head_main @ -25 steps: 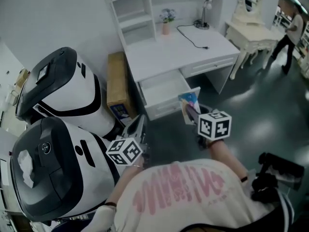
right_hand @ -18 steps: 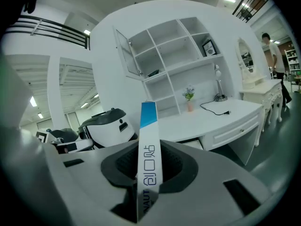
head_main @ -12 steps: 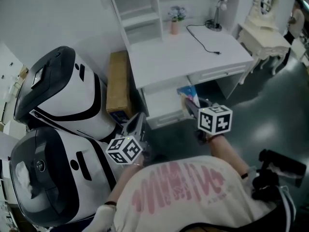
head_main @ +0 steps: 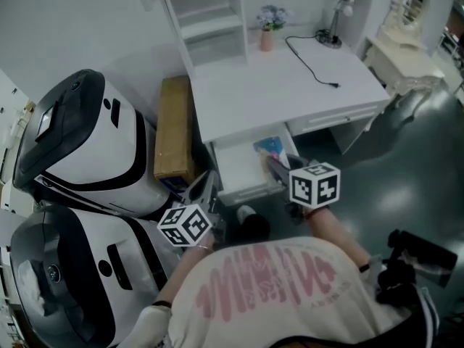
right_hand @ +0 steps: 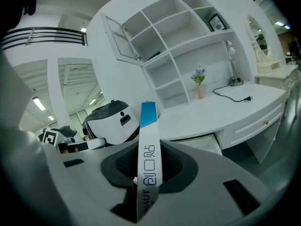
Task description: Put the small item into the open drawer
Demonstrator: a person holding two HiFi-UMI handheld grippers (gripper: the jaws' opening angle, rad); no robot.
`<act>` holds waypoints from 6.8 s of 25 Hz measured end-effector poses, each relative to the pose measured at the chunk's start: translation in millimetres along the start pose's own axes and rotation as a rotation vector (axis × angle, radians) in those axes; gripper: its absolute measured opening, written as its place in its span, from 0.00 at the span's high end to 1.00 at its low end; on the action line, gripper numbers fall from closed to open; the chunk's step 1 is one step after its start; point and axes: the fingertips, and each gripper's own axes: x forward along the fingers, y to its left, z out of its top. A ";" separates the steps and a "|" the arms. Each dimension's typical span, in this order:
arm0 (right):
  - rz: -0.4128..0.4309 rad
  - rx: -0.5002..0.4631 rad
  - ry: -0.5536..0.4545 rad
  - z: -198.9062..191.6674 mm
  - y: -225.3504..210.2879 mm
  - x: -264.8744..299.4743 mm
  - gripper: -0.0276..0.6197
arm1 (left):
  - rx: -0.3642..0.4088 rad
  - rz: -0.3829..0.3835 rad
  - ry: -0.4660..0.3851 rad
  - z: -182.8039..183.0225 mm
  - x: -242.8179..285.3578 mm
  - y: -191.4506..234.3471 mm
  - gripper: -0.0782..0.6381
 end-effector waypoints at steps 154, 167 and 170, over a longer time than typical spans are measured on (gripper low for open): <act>0.062 -0.626 0.960 -153.3 -118.2 193.1 0.83 | -0.057 0.228 0.187 -69.2 56.5 153.8 0.85; 0.059 -0.267 0.309 12.7 -50.4 129.6 0.86 | 0.076 0.130 0.040 12.5 66.8 86.6 0.85; 0.077 -0.189 0.165 39.6 -33.0 107.5 0.89 | 0.092 0.102 0.003 31.3 64.8 65.2 0.85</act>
